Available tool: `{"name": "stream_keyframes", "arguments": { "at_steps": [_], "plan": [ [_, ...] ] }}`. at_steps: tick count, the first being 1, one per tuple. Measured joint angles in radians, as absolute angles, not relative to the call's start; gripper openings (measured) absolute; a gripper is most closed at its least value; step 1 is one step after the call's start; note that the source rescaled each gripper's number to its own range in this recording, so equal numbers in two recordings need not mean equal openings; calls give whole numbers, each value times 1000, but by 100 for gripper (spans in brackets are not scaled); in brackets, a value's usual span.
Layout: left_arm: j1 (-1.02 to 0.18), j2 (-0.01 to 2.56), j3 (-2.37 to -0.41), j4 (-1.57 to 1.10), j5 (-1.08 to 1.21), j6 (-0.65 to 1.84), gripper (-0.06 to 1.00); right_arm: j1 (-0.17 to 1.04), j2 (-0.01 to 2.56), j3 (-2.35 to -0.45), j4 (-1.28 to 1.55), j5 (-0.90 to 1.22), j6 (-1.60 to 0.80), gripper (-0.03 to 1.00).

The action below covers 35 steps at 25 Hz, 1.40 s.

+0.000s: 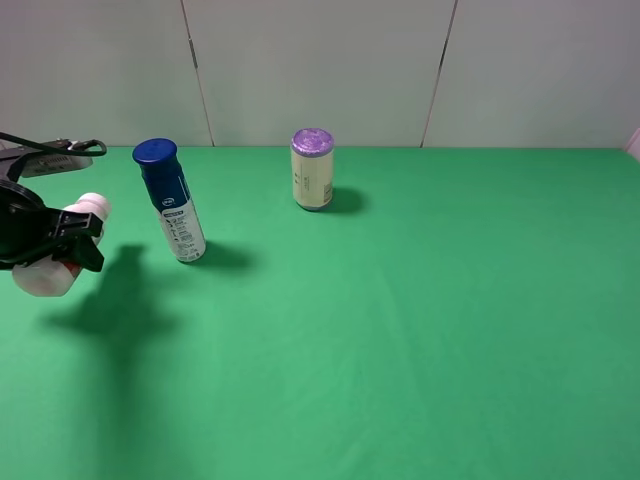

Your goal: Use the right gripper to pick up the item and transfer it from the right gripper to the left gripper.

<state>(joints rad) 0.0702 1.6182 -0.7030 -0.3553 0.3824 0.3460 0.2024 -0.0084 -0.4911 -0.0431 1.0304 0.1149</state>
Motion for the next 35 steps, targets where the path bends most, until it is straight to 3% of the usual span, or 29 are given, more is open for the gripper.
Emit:
{"name": "stream_keyframes", "arguments": {
  "at_steps": [10,35],
  "plan": [
    [14,1705,-704,-356,368,346,1,202,-8,-491,-43,1030,115,100],
    [12,1786,-708,-358,320,342,0,202,-8,-491,-41,1030,115,100]
  ]
}}
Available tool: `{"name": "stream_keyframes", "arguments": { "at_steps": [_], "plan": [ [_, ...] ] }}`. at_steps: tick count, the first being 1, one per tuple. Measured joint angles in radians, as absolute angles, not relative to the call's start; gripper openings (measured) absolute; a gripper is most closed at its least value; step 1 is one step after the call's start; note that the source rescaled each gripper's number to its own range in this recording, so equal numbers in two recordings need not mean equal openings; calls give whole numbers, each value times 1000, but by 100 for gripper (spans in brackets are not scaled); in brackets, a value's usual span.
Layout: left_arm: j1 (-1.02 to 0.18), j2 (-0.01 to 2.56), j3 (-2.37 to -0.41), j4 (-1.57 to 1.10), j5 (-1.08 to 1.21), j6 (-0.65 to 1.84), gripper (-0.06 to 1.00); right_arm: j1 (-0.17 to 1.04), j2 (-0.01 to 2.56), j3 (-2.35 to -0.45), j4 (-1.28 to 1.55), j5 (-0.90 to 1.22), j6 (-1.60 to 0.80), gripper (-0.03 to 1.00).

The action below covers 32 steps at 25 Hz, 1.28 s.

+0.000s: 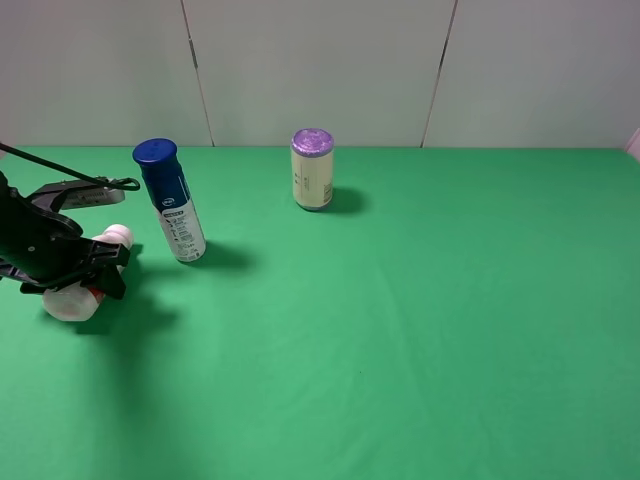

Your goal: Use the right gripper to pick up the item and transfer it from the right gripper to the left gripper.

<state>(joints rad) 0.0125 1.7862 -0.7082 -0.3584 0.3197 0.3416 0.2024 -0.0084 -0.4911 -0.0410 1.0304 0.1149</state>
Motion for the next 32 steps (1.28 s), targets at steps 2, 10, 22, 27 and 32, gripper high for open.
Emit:
{"name": "stream_keyframes", "arguments": {
  "at_steps": [2,10,22,27,32],
  "plan": [
    [12,1786,-708,-358,320,342,0,202,-8,-491,-41,1030,115,100],
    [10,1784,-717,-372,350,339,74,202,-8,-491,-41,1028,115,100],
    [11,1587,-714,-356,434,339,86,202,-8,-491,-41,1028,115,100],
    [11,1414,-714,-303,511,318,86,202,-8,-491,-41,1028,115,100],
    [11,1213,-714,-235,601,258,86,202,-8,-491,-41,1028,115,100]
  ]
}}
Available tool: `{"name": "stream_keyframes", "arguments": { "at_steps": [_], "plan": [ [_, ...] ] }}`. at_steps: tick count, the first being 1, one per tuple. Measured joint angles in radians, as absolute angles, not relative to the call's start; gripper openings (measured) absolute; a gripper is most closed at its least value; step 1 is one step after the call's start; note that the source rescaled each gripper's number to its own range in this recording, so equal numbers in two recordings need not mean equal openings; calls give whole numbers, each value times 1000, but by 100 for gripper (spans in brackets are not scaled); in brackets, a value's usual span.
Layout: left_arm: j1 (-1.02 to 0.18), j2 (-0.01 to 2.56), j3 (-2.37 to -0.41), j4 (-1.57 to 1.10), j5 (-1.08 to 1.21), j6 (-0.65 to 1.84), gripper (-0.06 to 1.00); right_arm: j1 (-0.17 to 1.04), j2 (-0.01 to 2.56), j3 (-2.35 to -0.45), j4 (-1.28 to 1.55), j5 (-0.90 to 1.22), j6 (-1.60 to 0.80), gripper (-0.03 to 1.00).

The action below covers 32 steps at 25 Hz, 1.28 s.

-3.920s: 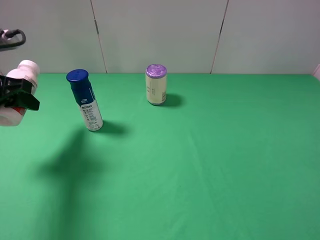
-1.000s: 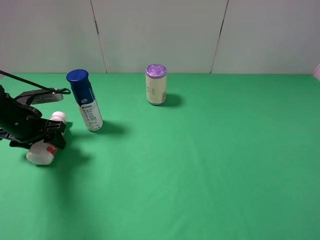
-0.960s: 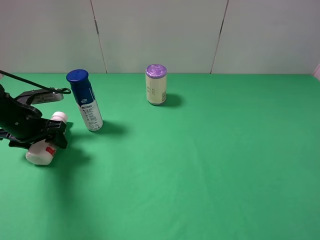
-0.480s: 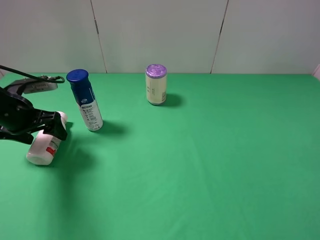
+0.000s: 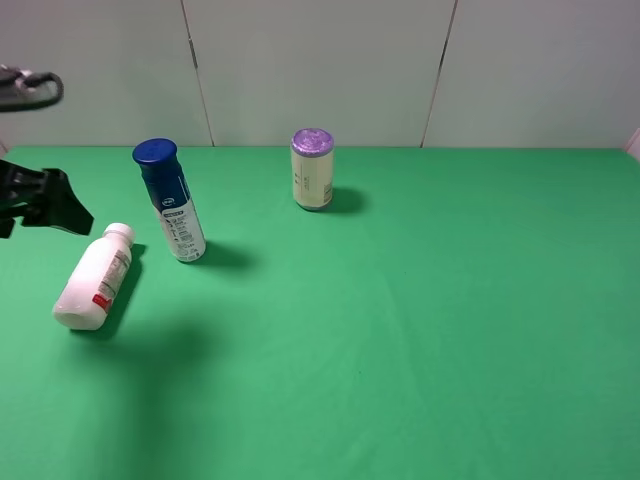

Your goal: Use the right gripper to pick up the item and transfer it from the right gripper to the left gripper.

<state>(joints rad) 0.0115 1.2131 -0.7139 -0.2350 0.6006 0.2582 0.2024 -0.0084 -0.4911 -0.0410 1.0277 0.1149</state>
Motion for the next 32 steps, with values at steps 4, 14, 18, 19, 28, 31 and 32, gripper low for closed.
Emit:
{"name": "stream_keyframes", "arguments": {
  "at_steps": [4,14,18,19,28,31,32],
  "plan": [
    [11,1049,-714,-196,682,211,86,202,-8,-491,-41,1028,115,100],
    [11,666,-714,-120,922,136,86,202,-8,-491,-41,1028,115,100],
    [11,500,-714,-56,987,133,86,202,-8,-491,-41,1028,115,100],
    [11,454,-714,-46,1003,132,86,202,-8,-491,-41,1028,115,100],
    [11,165,-712,0,1181,128,86,202,-8,-491,-41,1028,115,100],
    [11,116,-708,5,1181,126,86,202,-8,-491,-41,1028,115,100],
    [11,102,-707,5,1181,125,86,202,-8,-491,-41,1028,115,100]
  ]
}}
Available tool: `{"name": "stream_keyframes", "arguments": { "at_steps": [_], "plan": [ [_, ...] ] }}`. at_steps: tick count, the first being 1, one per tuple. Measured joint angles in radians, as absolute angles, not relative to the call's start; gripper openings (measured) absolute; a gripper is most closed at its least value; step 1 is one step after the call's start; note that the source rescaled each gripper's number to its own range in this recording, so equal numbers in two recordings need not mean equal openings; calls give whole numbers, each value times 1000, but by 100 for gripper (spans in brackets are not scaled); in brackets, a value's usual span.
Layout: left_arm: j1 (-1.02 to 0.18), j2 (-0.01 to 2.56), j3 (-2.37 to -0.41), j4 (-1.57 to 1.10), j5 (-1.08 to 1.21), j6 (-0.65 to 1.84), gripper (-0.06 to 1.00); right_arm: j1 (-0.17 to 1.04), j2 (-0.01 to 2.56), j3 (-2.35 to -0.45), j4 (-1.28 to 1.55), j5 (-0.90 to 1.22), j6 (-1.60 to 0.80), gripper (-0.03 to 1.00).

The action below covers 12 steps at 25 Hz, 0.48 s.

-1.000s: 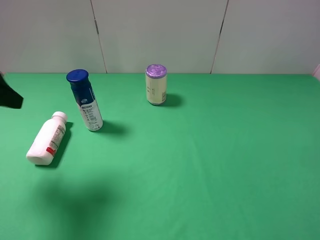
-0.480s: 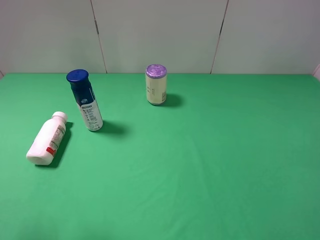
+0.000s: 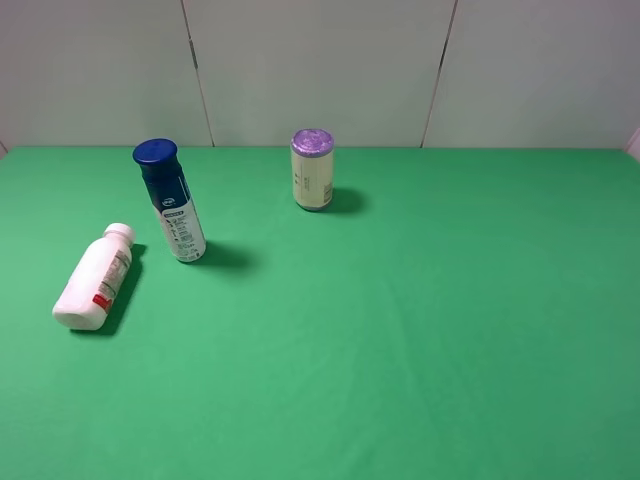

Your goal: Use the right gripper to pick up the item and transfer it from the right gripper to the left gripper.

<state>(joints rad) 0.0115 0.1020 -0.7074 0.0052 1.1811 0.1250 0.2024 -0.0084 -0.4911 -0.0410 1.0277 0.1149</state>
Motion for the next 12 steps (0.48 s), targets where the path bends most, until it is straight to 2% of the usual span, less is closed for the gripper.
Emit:
{"name": "stream_keyframes", "arguments": {
  "at_steps": [12],
  "plan": [
    [11,-5,-701,10,1181,123,86,202,-8,-491,-41,1027,115,100]
  ]
}}
